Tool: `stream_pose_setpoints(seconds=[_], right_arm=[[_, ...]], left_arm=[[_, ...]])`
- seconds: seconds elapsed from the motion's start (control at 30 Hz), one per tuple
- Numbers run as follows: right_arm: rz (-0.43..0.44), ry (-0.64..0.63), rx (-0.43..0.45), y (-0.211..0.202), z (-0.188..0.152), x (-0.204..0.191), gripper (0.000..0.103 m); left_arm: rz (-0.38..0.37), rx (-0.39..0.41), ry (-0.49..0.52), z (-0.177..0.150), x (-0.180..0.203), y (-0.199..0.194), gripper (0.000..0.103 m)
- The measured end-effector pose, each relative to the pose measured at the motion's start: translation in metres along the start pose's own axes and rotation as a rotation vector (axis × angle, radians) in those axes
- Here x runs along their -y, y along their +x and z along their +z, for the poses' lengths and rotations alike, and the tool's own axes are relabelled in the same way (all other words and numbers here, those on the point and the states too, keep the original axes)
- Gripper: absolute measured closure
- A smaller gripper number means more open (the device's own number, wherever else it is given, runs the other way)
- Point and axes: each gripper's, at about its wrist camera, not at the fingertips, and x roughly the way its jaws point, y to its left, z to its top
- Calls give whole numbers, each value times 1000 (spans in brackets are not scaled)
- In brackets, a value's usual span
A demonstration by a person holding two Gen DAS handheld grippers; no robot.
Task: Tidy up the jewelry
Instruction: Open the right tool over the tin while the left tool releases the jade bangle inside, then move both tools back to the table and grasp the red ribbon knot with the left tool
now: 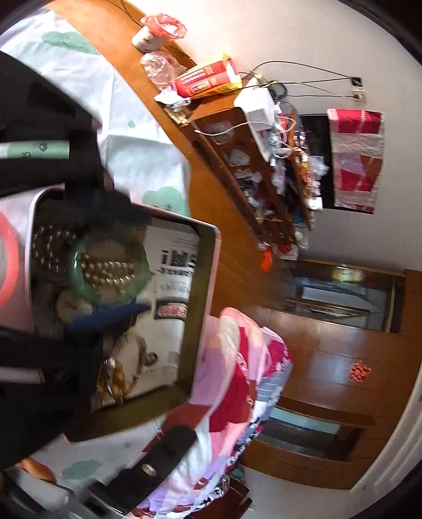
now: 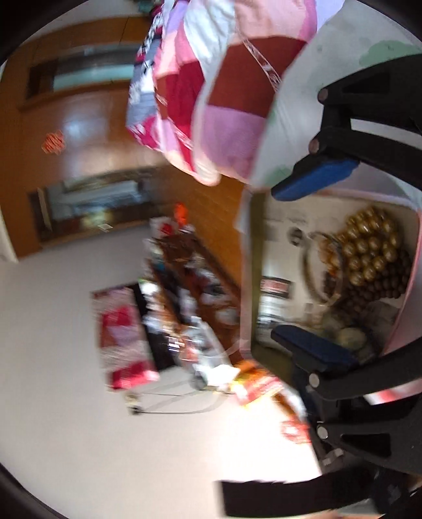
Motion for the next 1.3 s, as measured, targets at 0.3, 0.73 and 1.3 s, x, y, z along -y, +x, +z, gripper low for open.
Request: stream_pose_setpoints(seconds=[0.3, 0.73, 1.3], right_arm=[[-45, 163, -20, -28, 1, 37, 11], [-100, 123, -157, -72, -48, 29, 11], [-97, 122, -167, -108, -74, 20, 11]], left_arm=[[18, 19, 2, -7, -1, -32, 36], [25, -25, -66, -65, -17, -84, 36], [22, -40, -80, -106, -32, -130, 36]])
